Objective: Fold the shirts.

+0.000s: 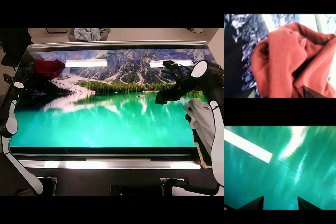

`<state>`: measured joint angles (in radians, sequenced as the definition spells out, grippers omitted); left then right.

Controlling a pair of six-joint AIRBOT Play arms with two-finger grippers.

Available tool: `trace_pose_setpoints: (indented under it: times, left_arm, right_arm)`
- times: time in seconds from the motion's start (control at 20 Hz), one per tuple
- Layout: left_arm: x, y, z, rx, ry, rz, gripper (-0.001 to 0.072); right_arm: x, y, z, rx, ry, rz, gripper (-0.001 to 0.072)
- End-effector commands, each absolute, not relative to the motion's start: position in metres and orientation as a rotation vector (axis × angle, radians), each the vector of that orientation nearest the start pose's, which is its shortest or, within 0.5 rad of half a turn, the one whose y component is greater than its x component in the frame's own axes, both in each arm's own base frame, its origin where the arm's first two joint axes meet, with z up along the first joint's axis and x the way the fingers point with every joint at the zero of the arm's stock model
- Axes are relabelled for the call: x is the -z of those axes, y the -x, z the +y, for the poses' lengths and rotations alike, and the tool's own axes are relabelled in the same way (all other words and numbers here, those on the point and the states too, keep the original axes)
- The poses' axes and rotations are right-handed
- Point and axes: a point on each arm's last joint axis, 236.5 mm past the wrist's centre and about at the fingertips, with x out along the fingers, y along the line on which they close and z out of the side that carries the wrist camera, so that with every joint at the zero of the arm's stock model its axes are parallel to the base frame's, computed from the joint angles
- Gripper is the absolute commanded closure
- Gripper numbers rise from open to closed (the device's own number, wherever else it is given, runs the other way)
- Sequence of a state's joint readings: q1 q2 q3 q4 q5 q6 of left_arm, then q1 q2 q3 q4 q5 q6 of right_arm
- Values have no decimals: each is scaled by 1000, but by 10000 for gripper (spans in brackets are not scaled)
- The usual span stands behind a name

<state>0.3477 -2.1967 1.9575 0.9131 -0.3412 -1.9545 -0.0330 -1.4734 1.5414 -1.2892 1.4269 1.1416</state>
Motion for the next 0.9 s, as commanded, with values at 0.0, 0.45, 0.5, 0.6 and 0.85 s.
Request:
trace_pose_setpoints:
  times: [0.0, 0.45, 0.5, 0.6, 0.85]
  left_arm:
    - [37, -696, 200, -393, 1144, 303, 102]
    - [-103, -691, 168, -225, 932, 227, 684]
    - [-147, -682, 155, -177, 881, 198, 684]
    - [-241, -652, 119, -63, 756, 153, 684]
    - [-420, -508, -12, 256, 440, 103, 683]
  right_arm:
    - [-57, -410, 60, -492, 78, 1295, 216]
    - [-67, -404, 67, -533, 79, 1283, 217]
    - [-74, -409, 67, -526, 91, 1241, 217]
    - [-100, -417, 66, -502, 107, 1142, 217]
    - [-204, -388, 57, -442, 245, 864, 217]
